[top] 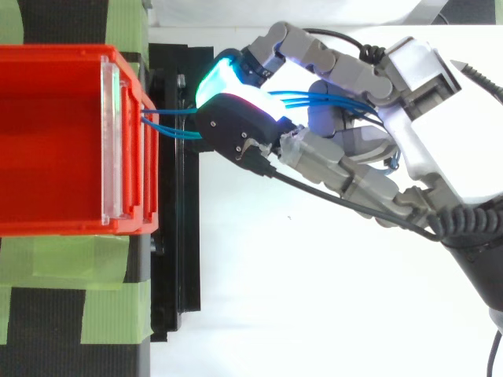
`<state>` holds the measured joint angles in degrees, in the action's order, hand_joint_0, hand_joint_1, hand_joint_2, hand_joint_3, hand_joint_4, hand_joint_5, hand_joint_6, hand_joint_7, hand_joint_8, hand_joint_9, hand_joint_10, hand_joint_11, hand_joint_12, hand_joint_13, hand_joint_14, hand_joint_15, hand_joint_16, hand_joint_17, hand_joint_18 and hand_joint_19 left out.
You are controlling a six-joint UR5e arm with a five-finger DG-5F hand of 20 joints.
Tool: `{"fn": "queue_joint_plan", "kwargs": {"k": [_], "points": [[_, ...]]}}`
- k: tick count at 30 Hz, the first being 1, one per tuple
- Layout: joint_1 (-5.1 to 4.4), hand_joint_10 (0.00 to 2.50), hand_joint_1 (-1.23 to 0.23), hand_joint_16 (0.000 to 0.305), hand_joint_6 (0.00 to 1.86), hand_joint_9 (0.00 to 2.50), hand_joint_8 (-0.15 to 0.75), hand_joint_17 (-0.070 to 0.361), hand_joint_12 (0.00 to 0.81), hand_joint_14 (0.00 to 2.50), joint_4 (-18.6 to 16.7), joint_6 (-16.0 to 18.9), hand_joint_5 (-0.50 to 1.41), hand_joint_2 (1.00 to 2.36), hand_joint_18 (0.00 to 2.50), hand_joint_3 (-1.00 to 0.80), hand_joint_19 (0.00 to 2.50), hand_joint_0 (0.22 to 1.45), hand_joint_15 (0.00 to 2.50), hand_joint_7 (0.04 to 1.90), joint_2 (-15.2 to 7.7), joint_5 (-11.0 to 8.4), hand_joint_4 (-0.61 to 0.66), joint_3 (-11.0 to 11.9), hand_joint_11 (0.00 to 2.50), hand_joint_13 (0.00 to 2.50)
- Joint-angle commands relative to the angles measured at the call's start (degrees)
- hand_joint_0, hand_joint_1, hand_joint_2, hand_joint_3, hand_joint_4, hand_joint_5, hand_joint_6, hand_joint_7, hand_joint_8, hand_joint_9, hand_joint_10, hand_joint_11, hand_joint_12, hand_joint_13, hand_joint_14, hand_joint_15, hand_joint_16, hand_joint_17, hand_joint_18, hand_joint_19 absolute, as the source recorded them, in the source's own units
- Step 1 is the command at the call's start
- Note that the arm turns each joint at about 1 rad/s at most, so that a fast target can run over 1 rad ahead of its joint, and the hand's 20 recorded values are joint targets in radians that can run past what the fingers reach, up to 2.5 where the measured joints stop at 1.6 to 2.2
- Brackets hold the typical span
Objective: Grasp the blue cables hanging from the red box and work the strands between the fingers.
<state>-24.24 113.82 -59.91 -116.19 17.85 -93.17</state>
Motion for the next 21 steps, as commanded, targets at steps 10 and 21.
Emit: {"fn": "queue_joint_plan", "kwargs": {"k": [10, 21], "points": [[-0.02, 2.5, -0.82, 0.056, 0.96, 1.05, 0.439, 0.125, 0.486, 2.5, -0.01, -0.03, -0.04, 1.02, 1.79, -0.41, 0.83, 1.03, 1.59, 1.16, -0.01, -0.01, 0.15, 0.01, 2.5, 1.47], [0.07, 2.5, -0.75, 0.056, 1.18, 1.05, 0.439, 0.125, 0.486, 2.5, -0.01, -0.03, 0.04, 1.02, 1.79, -0.02, 0.83, 1.24, 1.59, 1.14, -0.01, -0.01, 0.13, 0.01, 2.5, 1.47]]}}
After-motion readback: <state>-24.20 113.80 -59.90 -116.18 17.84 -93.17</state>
